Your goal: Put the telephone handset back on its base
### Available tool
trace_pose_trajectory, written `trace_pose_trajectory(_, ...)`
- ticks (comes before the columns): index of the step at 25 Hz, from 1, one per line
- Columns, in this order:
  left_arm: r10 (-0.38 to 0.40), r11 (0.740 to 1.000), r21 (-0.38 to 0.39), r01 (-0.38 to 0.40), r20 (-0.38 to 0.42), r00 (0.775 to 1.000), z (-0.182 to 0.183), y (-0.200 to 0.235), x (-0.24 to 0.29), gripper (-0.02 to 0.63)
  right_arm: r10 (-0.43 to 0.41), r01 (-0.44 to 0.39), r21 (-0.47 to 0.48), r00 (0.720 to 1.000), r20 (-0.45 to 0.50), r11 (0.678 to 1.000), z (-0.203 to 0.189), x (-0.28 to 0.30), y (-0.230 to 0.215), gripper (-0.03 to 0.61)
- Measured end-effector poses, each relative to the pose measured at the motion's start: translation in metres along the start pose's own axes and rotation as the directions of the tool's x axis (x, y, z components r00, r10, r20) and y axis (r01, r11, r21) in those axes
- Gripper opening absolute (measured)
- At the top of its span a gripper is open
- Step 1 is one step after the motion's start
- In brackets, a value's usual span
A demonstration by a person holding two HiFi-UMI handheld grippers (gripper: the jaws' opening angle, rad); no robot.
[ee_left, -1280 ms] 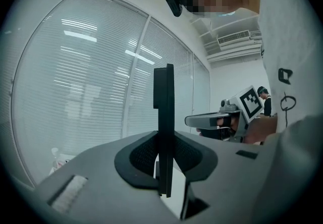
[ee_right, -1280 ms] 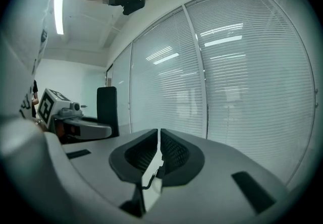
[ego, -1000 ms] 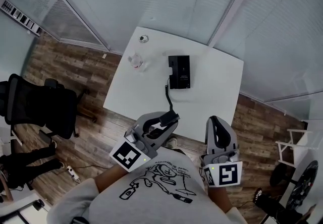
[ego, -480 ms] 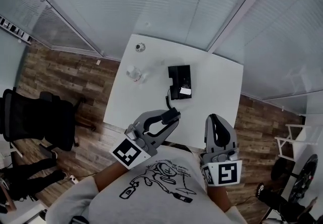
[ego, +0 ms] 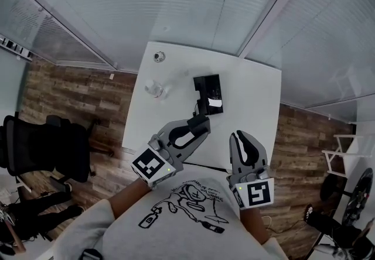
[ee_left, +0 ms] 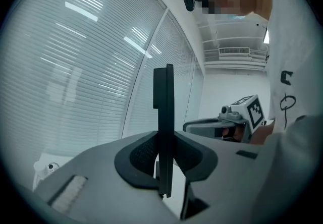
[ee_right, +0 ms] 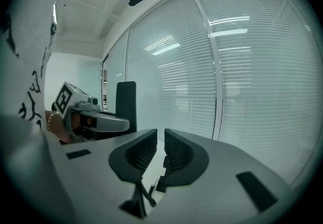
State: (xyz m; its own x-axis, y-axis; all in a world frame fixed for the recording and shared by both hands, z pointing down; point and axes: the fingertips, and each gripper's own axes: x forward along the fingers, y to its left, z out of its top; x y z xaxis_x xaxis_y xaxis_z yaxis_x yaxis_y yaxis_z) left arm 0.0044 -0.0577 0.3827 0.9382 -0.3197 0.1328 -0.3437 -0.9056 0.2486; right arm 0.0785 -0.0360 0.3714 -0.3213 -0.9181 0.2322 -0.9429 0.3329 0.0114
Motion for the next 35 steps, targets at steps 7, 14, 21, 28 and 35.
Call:
trace_pose_trajectory(7, -0.014, 0.999, -0.04, 0.014, -0.009, 1.0, -0.013, 0.014, 0.008, 0.074, 0.101, -0.1, 0.009, 0.987, -0.125, 0.995, -0.06, 0.017, 0.024, 0.076)
trace_pose_trajectory(14, -0.042, 0.996, -0.082, 0.04, -0.025, 0.999, -0.021, 0.018, 0.016, 0.072, 0.191, -0.204, -0.034, 0.952, -0.24, 0.978, -0.117, 0.04, 0.044, 0.115)
trace_pose_trajectory(21, -0.073, 0.989, -0.127, 0.07, -0.021, 0.997, -0.025, 0.019, 0.02, 0.072, 0.225, -0.263, -0.079, 0.919, -0.324, 0.962, -0.155, 0.055, 0.06, 0.132)
trace_pose_trajectory(28, -0.095, 0.974, -0.208, 0.088, -0.022, 0.995, -0.037, 0.032, 0.026, 0.074, 0.213, -0.254, -0.085, 0.918, -0.336, 0.963, -0.165, 0.063, 0.058, 0.053)
trace_pose_trajectory(35, -0.129, 0.954, -0.276, 0.12, -0.017, 0.991, -0.052, 0.047, 0.036, 0.074, 0.221, -0.252, -0.035, 0.9, -0.375, 0.967, -0.177, 0.066, 0.056, 0.005)
